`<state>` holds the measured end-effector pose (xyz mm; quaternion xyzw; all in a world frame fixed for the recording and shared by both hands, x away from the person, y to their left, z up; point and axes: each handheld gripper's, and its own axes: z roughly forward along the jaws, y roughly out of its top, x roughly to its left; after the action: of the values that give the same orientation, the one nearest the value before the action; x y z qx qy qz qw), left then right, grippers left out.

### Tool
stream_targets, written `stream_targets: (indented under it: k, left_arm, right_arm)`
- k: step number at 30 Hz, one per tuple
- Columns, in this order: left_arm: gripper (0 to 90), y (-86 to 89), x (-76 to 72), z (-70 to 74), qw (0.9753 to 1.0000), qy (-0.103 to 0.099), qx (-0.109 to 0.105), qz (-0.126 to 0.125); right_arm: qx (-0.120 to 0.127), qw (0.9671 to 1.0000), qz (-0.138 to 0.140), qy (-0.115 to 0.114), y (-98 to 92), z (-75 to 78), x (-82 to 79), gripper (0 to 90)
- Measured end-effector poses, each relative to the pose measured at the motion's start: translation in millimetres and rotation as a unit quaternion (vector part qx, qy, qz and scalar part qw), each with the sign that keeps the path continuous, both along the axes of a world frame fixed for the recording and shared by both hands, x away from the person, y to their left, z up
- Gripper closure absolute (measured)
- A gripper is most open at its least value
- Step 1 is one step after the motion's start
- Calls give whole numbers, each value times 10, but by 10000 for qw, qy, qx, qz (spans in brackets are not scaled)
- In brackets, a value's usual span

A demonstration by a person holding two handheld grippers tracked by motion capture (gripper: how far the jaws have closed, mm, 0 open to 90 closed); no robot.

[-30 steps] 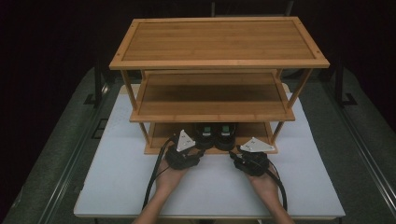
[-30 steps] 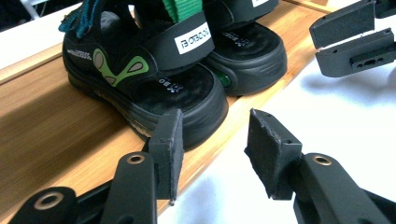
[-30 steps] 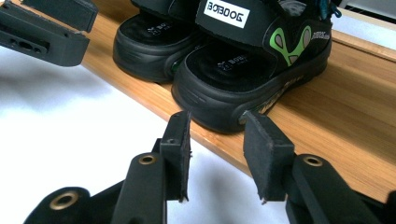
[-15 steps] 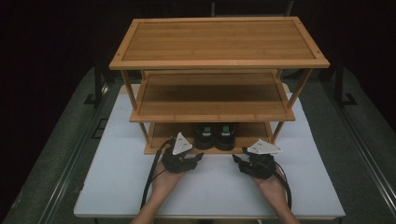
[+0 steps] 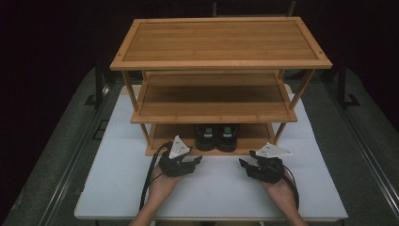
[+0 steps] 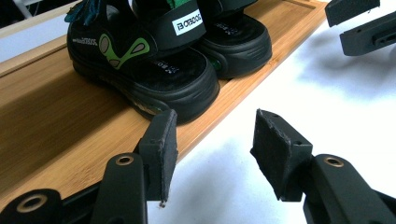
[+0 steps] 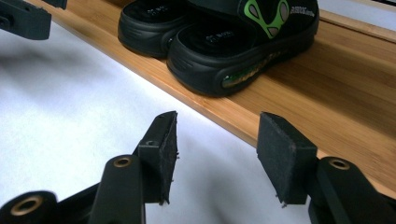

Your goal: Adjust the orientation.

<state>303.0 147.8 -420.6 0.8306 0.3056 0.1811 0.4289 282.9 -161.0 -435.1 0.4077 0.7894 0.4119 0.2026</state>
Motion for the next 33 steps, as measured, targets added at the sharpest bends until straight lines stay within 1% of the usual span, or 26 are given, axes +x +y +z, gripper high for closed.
stream_targets:
  k: [4,6,7,10,13,18,20,26,31,33]
  left_arm:
    - [475,0,-5,1,10000,23,19,-39]
    - [466,5,-11,4,10000,31,17,-51]
    - [461,7,-16,1,10000,24,-16,-44]
    - [447,24,-23,0,10000,41,25,-44]
    - [445,61,-23,5,10000,56,-49,-16]
    - [424,99,-41,36,10000,17,-65,6]
    - [402,112,-50,46,10000,21,-83,9]
    - [357,192,-111,89,10000,3,-88,-22]
    - [336,263,-165,90,9999,9,-107,6]
    - [322,293,-183,94,9999,18,-105,17]
  right_arm:
    - [52,10000,-35,37,-56,-10,-13,460]
    - [87,9999,-50,91,-80,-13,-21,456]
    - [76,9999,-58,90,-91,-15,-23,453]
    - [93,9999,-65,78,-124,-21,-31,451]
    - [87,9999,-52,77,-151,-20,-42,451]
    - [98,9999,-40,58,-177,-18,-61,449]
    - [97,9999,-31,60,-181,-14,-71,449]
    - [110,9999,-27,42,-214,1,-128,449]
    - [167,9998,-78,20,-283,9,-189,449]
    - [154,9998,-87,12,-313,9,-213,449]
